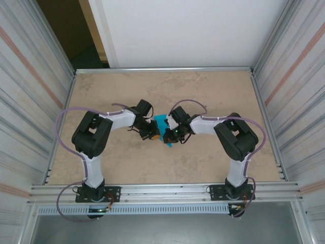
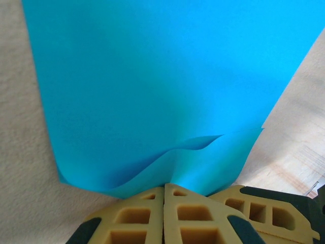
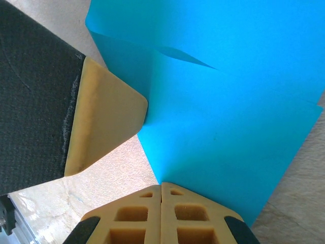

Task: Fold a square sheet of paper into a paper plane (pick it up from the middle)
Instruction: Third fold the triangle at the center of the table.

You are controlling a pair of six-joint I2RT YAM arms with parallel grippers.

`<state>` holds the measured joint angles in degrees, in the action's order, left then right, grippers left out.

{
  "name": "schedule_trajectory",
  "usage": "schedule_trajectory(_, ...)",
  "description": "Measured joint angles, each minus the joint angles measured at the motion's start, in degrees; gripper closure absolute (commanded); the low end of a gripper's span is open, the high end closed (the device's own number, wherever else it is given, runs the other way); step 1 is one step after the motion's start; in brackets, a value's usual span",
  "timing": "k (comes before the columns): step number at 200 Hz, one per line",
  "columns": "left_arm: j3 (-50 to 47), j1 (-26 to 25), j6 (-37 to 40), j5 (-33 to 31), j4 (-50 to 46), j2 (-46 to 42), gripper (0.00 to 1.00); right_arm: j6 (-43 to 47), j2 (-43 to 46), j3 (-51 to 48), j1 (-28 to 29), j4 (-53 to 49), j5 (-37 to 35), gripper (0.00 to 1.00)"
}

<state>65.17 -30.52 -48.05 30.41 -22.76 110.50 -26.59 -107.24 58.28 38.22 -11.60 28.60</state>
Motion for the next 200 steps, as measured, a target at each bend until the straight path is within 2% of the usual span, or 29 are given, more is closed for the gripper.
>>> schedule_trajectory(86,0.11,0.13,0.02,0.15,-0.15,0.2,0.93,0.52,0.81,-2.34,-0.63,2.49,1.51,0.93)
schedule_trajectory(165,0.63,0.44,0.22,0.96,-0.85,0.68,0.93,1.81,7.72,-11.02,-2.45,1.88,2.93,0.93)
schedule_trajectory(200,0.85,0.46,0.22,1.03,-1.09,0.72,0.93,1.84,11.61,-12.76,-2.73,-1.36,2.12,0.93)
